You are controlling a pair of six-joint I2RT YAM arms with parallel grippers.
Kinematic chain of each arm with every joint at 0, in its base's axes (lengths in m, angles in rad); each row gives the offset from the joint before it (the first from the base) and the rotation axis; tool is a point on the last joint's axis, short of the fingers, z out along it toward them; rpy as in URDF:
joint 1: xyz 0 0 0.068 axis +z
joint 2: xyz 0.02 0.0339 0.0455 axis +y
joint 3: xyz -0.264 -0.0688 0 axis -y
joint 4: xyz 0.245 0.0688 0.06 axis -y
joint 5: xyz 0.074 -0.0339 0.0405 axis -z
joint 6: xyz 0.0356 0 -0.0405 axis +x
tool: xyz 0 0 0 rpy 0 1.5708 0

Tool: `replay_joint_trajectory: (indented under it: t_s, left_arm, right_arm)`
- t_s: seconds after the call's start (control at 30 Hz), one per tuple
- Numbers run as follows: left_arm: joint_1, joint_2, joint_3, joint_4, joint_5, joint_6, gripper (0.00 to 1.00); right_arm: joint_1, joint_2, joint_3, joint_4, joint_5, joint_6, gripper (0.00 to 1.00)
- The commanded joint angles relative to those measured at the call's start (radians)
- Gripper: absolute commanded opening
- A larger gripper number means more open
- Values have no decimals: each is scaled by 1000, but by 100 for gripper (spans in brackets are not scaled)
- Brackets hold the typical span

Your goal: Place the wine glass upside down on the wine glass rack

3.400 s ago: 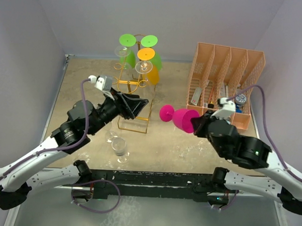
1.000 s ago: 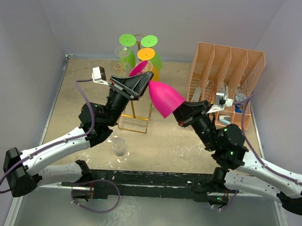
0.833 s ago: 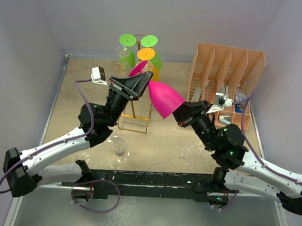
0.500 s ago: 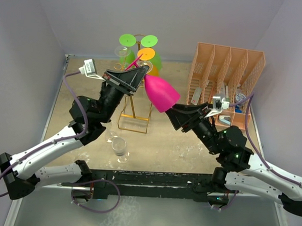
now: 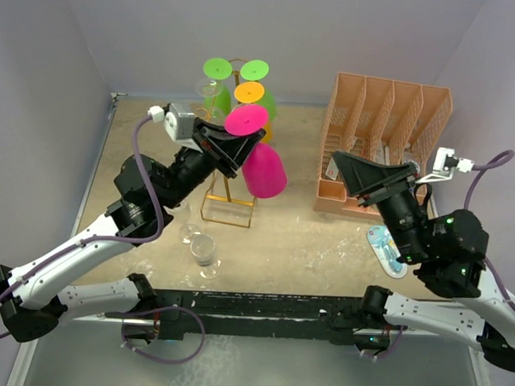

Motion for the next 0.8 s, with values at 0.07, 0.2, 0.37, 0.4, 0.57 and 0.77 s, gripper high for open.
replay_joint_trajectory:
  t_s: [0.07, 0.2, 0.37, 0.4, 0.57, 0.77]
  left_arm:
    - [3, -14, -4, 20, 360, 173, 0]
    - [3, -30, -29, 32, 436, 190, 0]
    - [4, -41, -32, -3, 527, 243, 0]
    - [3, -43, -31, -17, 545, 265, 0]
    - [3, -39, -8, -126, 551, 360, 0]
    - [4, -40, -4, -181, 564, 412, 0]
  right_arm:
    - [5, 49, 89, -14, -104, 57, 53]
    - [5, 61, 94, 24, -224, 38, 54]
    - [5, 92, 110, 30, -279, 53, 54]
    - [5, 109, 120, 23, -295, 58, 54]
    - [4, 191, 175, -32, -380, 81, 54]
    - [5, 241, 176, -60, -429, 111, 46]
